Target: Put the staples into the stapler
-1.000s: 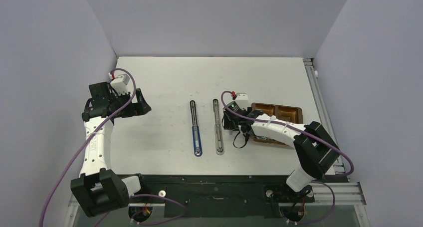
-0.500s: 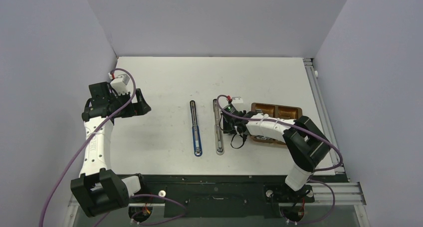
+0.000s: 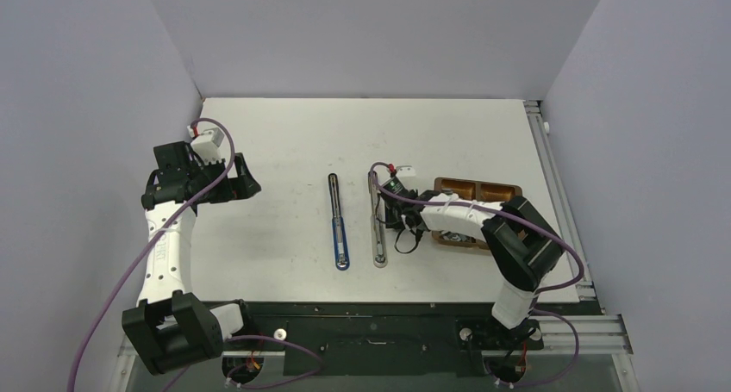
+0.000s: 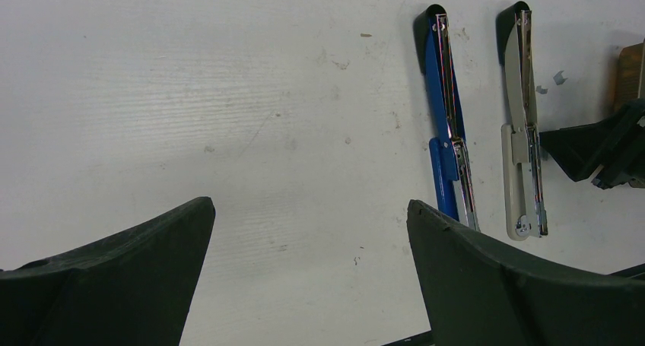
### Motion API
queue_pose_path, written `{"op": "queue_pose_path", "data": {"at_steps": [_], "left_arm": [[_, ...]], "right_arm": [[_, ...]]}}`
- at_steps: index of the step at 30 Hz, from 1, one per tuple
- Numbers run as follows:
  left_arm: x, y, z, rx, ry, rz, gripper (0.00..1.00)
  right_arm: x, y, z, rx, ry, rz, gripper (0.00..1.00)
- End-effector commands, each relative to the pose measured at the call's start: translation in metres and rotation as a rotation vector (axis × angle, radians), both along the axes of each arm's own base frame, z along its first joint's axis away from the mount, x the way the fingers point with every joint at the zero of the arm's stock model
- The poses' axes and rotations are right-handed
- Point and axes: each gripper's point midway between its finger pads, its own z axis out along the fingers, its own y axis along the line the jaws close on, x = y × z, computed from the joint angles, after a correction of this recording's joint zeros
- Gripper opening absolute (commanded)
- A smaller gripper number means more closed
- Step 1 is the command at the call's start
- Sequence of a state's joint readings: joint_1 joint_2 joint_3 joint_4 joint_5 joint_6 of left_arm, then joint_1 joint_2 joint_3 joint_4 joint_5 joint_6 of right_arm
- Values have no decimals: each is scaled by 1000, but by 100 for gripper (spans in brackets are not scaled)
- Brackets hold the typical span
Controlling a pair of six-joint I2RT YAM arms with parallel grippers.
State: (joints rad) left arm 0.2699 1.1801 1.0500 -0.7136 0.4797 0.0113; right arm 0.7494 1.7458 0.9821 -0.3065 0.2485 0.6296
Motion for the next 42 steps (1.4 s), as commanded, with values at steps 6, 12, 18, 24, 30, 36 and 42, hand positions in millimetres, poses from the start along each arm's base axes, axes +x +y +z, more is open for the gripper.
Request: {"op": "queue_pose_path", "data": {"at_steps": [6,12,18,24,30,36,42], "left_arm": [[11,2,22,11,-64,-2,96],[11,1,21,10,-62,-2,96],[10,2,22,11,-67,-1,96],[9,2,21,19,-65,-3,96],[9,2,22,21,-69,-4,96],[9,2,24,20,-74,-7,96],[9,1,24,17,-72,-7,96]], "right_arm": [[7,5,7,-25,-41,5,33],[3,7,6,-48,-46,15,27],[2,8,6,-59,-49,16,23],[1,7,3,-71,-46,11,17],[3,5,9,-75,-66,2,9],[5,9,33,-76,-122,-6,9],[1,27,71,-45,-201,-6,9]]}}
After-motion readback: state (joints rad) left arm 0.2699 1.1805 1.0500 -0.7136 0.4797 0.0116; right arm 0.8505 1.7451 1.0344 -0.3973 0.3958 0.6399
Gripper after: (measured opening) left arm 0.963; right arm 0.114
